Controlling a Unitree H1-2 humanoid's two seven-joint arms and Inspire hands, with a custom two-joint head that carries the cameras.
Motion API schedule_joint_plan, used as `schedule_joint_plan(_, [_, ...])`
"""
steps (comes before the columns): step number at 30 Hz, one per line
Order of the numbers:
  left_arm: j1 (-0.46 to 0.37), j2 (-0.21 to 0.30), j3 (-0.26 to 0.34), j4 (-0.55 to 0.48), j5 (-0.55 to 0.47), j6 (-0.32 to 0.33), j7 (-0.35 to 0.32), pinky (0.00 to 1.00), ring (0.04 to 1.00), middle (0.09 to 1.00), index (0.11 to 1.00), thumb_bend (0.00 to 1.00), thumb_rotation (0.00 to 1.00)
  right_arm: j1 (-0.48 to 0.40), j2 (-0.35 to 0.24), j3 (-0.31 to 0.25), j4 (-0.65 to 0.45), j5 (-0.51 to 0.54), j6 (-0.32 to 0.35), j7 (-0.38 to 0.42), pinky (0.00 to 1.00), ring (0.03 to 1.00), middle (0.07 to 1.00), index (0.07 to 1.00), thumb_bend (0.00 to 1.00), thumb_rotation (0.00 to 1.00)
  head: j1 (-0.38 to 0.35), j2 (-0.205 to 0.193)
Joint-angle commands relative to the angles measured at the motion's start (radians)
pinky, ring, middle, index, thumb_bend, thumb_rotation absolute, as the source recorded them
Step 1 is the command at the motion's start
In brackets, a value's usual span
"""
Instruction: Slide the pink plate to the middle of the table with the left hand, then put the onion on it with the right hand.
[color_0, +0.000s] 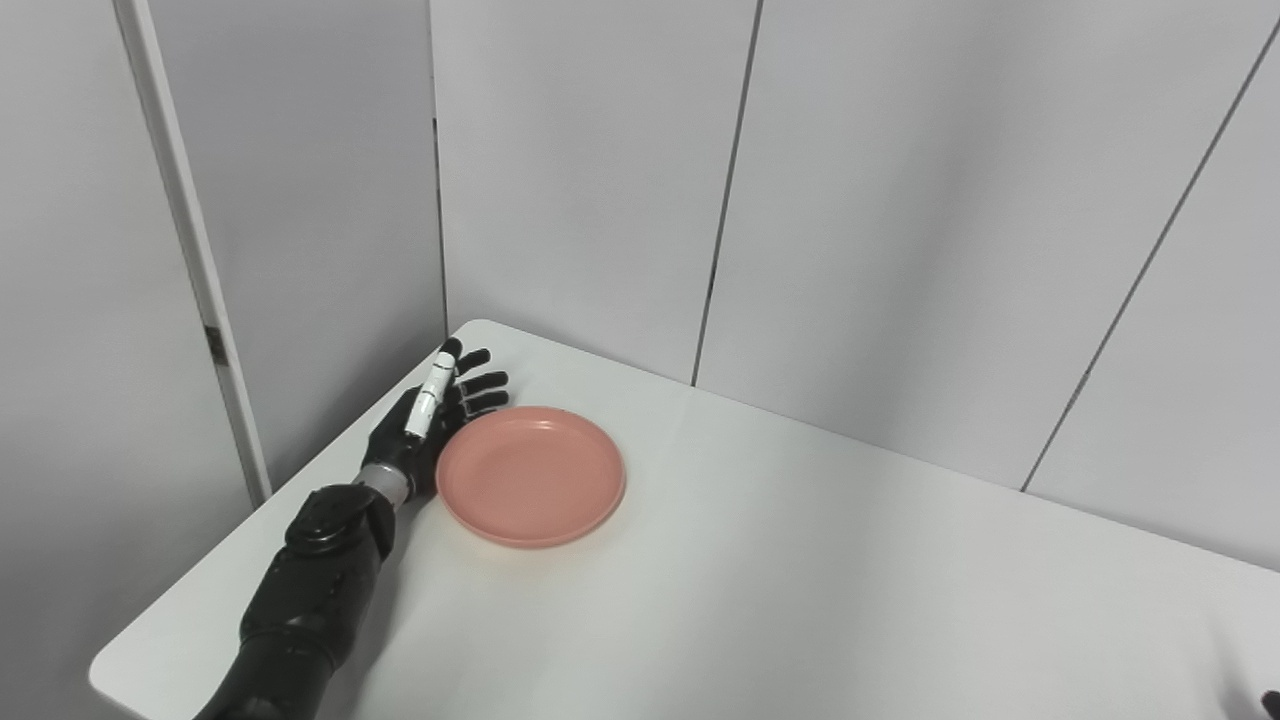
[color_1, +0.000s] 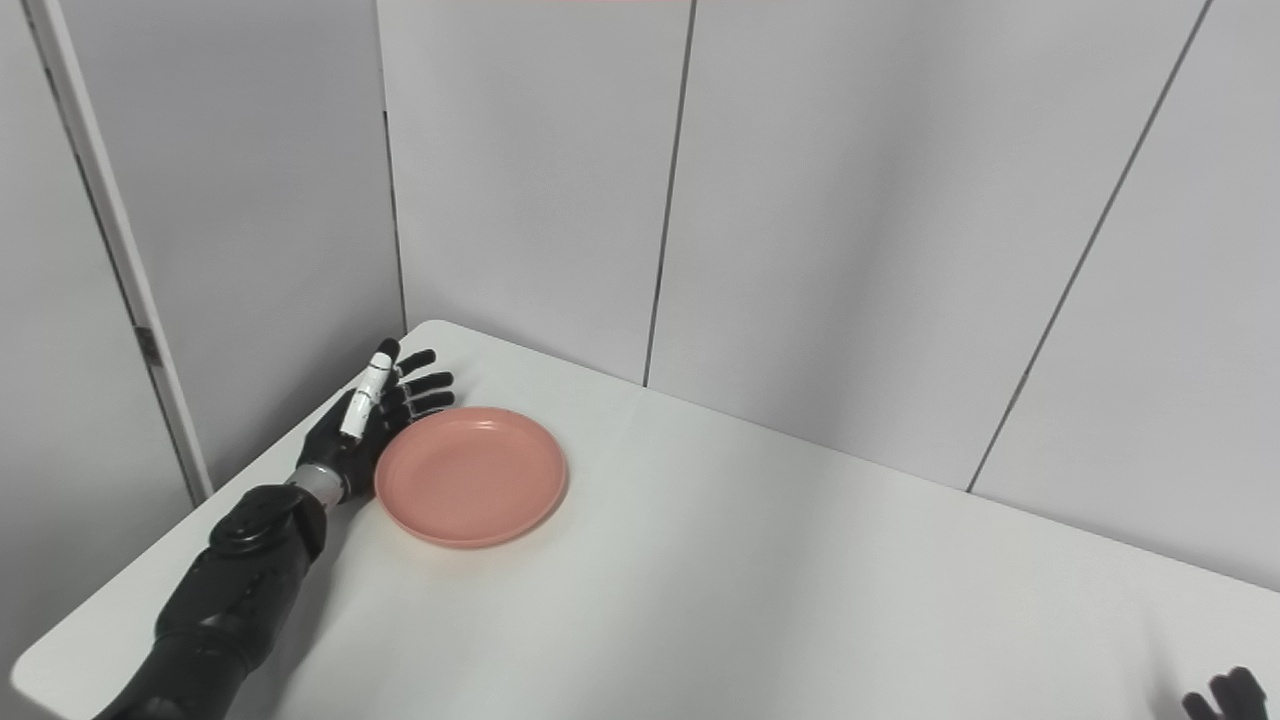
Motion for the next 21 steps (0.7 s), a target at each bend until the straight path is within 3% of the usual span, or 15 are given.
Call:
schedule_joint_plan(1, [-0.009, -0.012, -0.009, -0.055, 0.017, 0.015, 0.021, 0.83, 0.778, 0.782, 0.847, 0.69, 0.93, 0.084, 0.040, 0.012, 0.049, 0.009, 0.033, -0.005, 1.00, 0.978, 0.994, 1.000, 0.87, 1.00, 0.000, 0.002])
schedule_joint_plan(7, [0.022, -0.080, 0.000, -0.163, 0.042, 0.032, 0.106, 0.84, 0.804, 0.805, 0.864, 0.72, 0.92, 0.083, 0.038, 0.015, 0.045, 0.004, 0.040, -0.007, 1.00, 0.968, 0.983, 1.000, 0.86, 1.00, -0.026, 0.021])
schedule_joint_plan(11, [0.024, -0.133, 0.005, -0.189, 0.080, -0.002, 0.183, 0.88, 0.813, 0.822, 0.861, 0.73, 0.93, 0.083, 0.032, 0.022, 0.056, 0.023, 0.019, 0.031, 1.00, 0.983, 0.983, 0.998, 0.81, 1.00, -0.041, 0.029])
schedule_joint_plan(16, [0.024, -0.167, 0.004, -0.197, 0.076, -0.010, 0.201, 0.95, 0.842, 0.855, 0.894, 0.74, 0.93, 0.088, 0.040, 0.021, 0.056, 0.021, -0.015, 0.044, 0.99, 0.965, 0.965, 0.972, 0.82, 1.00, -0.057, 0.038])
schedule_joint_plan(21, [0.026, -0.176, -0.006, -0.197, 0.079, -0.008, 0.197, 0.90, 0.824, 0.846, 0.888, 0.73, 0.92, 0.091, 0.044, 0.022, 0.049, 0.017, -0.020, 0.049, 0.95, 0.939, 0.944, 0.953, 0.80, 1.00, -0.082, 0.052])
